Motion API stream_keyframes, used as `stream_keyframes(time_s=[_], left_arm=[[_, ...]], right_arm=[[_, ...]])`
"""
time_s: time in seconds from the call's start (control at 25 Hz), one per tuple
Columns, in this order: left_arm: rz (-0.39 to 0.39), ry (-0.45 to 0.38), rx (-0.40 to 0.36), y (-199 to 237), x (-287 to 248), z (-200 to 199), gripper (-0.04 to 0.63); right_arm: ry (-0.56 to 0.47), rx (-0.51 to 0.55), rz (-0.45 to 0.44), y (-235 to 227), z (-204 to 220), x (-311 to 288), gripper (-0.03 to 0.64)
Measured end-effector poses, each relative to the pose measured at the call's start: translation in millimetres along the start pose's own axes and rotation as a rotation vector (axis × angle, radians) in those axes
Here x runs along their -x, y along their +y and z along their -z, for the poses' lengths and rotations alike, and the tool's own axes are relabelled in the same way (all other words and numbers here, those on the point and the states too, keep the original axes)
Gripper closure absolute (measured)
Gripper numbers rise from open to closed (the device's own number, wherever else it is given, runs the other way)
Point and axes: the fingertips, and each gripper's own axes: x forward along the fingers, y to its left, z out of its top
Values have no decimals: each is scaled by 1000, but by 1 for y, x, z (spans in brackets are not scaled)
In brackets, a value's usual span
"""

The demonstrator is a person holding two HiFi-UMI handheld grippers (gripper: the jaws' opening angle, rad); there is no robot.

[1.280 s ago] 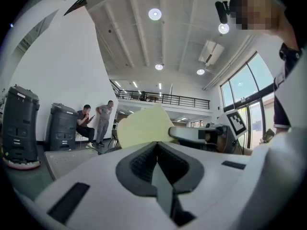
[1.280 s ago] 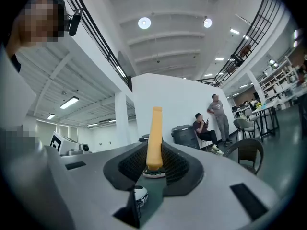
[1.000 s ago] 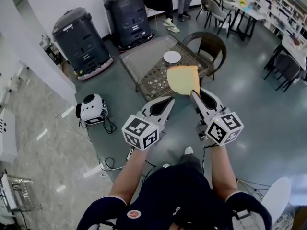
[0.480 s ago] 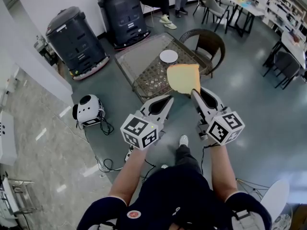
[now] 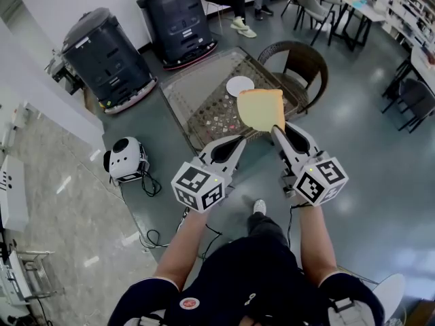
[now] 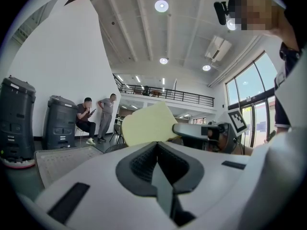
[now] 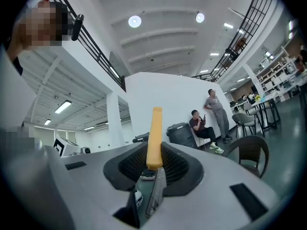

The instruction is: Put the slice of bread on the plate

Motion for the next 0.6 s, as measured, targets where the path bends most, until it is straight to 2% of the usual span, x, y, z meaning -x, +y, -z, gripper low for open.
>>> stream_keyframes(time_s=[0.6], left_arm=[[-96, 45, 20, 75, -117, -6, 588]], right_arm=[[40, -50, -53, -129, -23, -78, 528]])
